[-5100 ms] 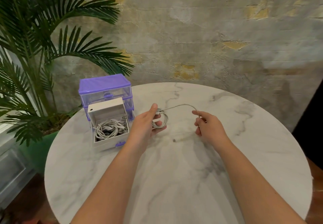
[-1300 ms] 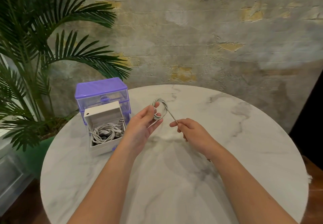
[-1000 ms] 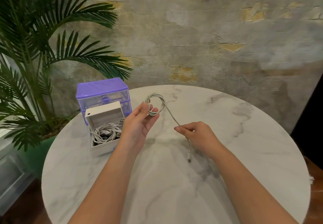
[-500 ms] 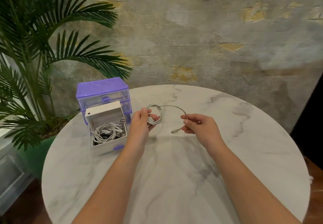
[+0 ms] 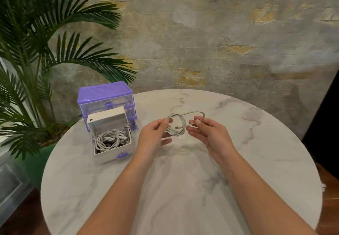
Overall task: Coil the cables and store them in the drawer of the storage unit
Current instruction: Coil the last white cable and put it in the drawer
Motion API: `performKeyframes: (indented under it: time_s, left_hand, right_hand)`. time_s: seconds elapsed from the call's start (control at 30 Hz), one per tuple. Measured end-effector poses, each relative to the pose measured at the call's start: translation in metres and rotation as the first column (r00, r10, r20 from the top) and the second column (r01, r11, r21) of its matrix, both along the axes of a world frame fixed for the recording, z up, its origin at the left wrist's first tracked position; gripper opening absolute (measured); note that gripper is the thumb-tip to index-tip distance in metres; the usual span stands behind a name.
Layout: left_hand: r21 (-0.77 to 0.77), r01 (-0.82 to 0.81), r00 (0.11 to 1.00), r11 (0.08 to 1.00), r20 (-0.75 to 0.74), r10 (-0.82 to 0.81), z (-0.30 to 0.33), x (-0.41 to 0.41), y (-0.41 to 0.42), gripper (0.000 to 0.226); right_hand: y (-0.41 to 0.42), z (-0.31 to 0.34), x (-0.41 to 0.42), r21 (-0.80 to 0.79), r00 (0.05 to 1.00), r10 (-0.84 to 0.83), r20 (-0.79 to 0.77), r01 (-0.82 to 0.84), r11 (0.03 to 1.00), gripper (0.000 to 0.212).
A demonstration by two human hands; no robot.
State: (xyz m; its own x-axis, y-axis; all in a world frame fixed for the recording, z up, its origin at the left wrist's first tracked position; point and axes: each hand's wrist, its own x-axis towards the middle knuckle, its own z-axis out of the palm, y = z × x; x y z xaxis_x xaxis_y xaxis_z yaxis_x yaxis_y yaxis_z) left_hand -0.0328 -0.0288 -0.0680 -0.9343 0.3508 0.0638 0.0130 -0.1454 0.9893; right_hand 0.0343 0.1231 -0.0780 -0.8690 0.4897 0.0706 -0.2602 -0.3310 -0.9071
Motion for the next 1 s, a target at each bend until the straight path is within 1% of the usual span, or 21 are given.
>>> performKeyframes:
  time_s: [0.1, 0.17, 0.2, 0.33, 0.4, 0.43, 0.5, 0.53, 0.6, 0.67, 0.8, 0.9, 0.97, 1.0]
  left_hand:
    - [-0.020, -0.046, 0.998, 0.999, -0.041, 0.045, 0.000, 0.000, -0.002, 0.020]
    - [-0.018, -0.065, 0.997, 0.998, -0.044, 0.064, 0.000, 0.001, -0.001, 0.020]
    - [-0.011, -0.066, 0.997, 0.998, -0.036, 0.066, 0.000, 0.002, 0.000, 0.020]
    - [0.029, -0.062, 0.998, 0.998, 0.003, 0.062, 0.001, 0.001, 0.002, 0.021]
    - [0.018, -0.037, 0.999, 0.999, 0.014, 0.037, 0.001, 0.002, 0.003, 0.020]
    - [0.014, -0.008, 1.000, 1.000, 0.026, 0.007, 0.002, 0.002, 0.002, 0.020]
    - [0.021, 0.064, 0.996, 0.998, 0.061, -0.065, 0.004, 0.003, 0.001, 0.022]
    - [0.019, 0.093, 0.993, 0.996, 0.076, -0.094, 0.006, 0.004, 0.001, 0.024]
    - [-0.043, 0.126, 0.990, 0.991, 0.073, -0.122, 0.008, 0.006, -0.001, 0.033]
    - [-0.141, 0.135, 0.991, 0.981, 0.017, -0.134, 0.008, 0.006, -0.002, 0.038]
    - [-0.308, 0.091, 0.966, 0.947, -0.205, -0.160, 0.003, -0.001, -0.005, 0.035]
    - [-0.326, 0.082, 0.950, 0.942, -0.261, -0.173, 0.000, -0.003, -0.004, 0.028]
    - [-0.294, 0.083, 0.957, 0.952, -0.242, -0.158, -0.001, -0.003, -0.002, 0.027]
    - [-0.258, 0.094, 0.966, 0.962, -0.210, -0.151, -0.001, -0.003, -0.001, 0.027]
  right_hand:
    - [-0.002, 0.001, 0.000, 0.123, 0.993, 0.055, 0.101, -0.068, 0.990, 0.018]
    - [-0.006, 0.001, 0.000, 0.152, 0.983, 0.120, 0.140, -0.141, 0.978, 0.021]
    - [-0.008, 0.001, -0.001, 0.124, 0.979, 0.160, 0.128, -0.176, 0.977, 0.023]
    - [-0.013, 0.007, 0.001, -0.068, 0.959, 0.280, 0.035, -0.278, 0.958, 0.033]
    - [-0.014, 0.010, 0.002, -0.078, 0.945, 0.326, 0.018, -0.324, 0.943, 0.040]
    - [-0.015, 0.012, 0.003, -0.041, 0.939, 0.341, 0.028, -0.340, 0.939, 0.040]
    - [-0.018, 0.011, 0.003, 0.060, 0.937, 0.343, 0.066, -0.347, 0.936, 0.029]
    - [-0.019, 0.010, 0.003, 0.083, 0.941, 0.327, 0.081, -0.334, 0.939, 0.027]
    - [-0.020, 0.008, 0.003, 0.091, 0.951, 0.296, 0.091, -0.304, 0.948, 0.028]
    - [-0.020, 0.006, 0.004, 0.116, 0.954, 0.279, 0.107, -0.290, 0.950, 0.029]
    - [-0.021, 0.005, 0.003, 0.156, 0.956, 0.242, 0.164, -0.267, 0.951, 0.045]
    - [-0.023, 0.005, 0.004, 0.212, 0.950, 0.230, 0.213, -0.275, 0.938, 0.052]
    - [-0.024, 0.004, 0.004, 0.207, 0.952, 0.231, 0.201, -0.272, 0.940, 0.055]
    - [-0.023, 0.004, 0.004, 0.206, 0.956, 0.223, 0.191, -0.261, 0.943, 0.058]
